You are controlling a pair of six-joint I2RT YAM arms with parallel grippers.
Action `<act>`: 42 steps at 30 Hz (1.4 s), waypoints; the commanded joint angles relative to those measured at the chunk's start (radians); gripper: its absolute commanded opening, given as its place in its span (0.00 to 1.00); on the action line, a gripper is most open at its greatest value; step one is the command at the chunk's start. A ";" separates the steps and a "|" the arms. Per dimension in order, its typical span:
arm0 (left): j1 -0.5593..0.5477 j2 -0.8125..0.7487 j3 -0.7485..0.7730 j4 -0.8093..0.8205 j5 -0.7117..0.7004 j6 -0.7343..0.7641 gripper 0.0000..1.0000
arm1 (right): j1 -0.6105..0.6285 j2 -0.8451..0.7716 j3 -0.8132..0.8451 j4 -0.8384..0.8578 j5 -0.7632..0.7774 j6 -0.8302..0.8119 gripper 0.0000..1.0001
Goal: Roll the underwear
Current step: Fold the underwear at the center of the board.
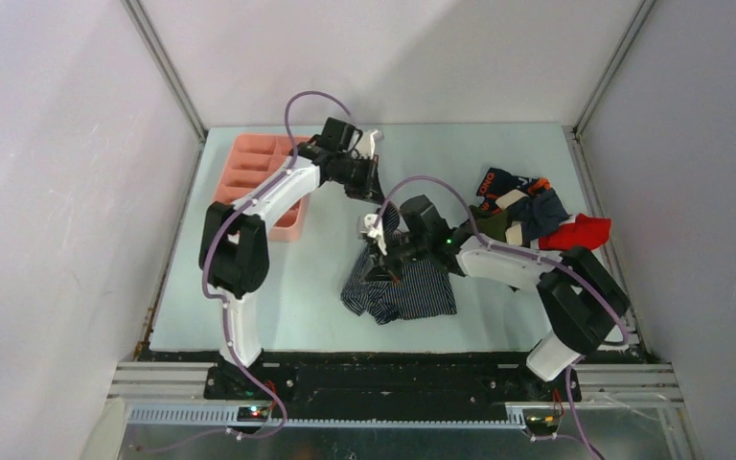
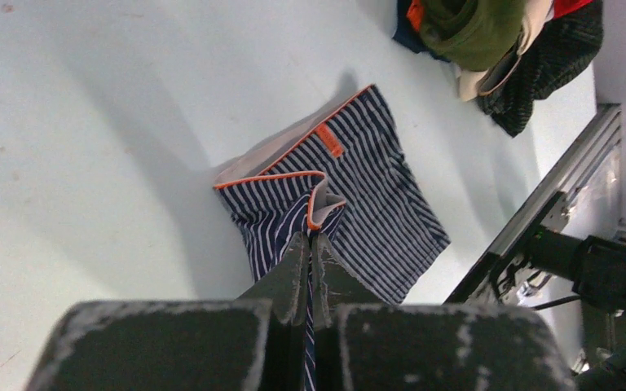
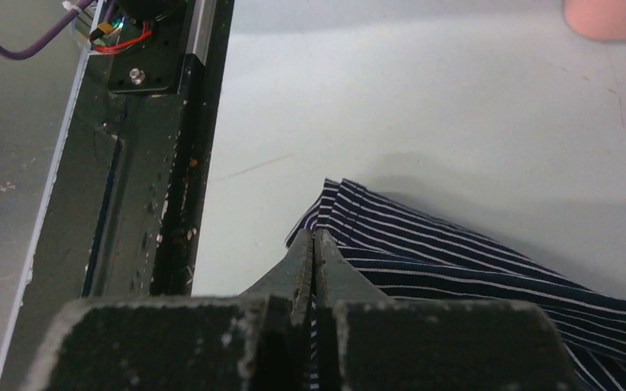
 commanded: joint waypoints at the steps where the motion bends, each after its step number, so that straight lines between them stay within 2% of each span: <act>1: -0.042 0.029 0.071 0.080 0.016 -0.112 0.00 | -0.044 -0.115 -0.054 0.013 -0.030 0.000 0.00; 8: -0.105 0.043 0.093 0.108 -0.015 -0.170 0.00 | -0.109 -0.224 -0.135 -0.093 -0.040 -0.008 0.00; 14: -0.146 0.019 0.078 0.094 -0.123 -0.193 0.00 | -0.169 -0.326 -0.211 -0.160 -0.051 -0.031 0.00; 20: -0.187 0.018 0.068 0.088 -0.163 -0.201 0.00 | -0.222 -0.389 -0.273 -0.233 -0.072 -0.045 0.00; 33: -0.251 0.104 0.145 0.073 -0.273 -0.170 0.00 | -0.266 -0.452 -0.332 -0.299 -0.050 -0.054 0.00; 42: -0.264 0.117 0.136 0.063 -0.307 -0.179 0.00 | -0.275 -0.474 -0.330 -0.379 0.004 -0.050 0.00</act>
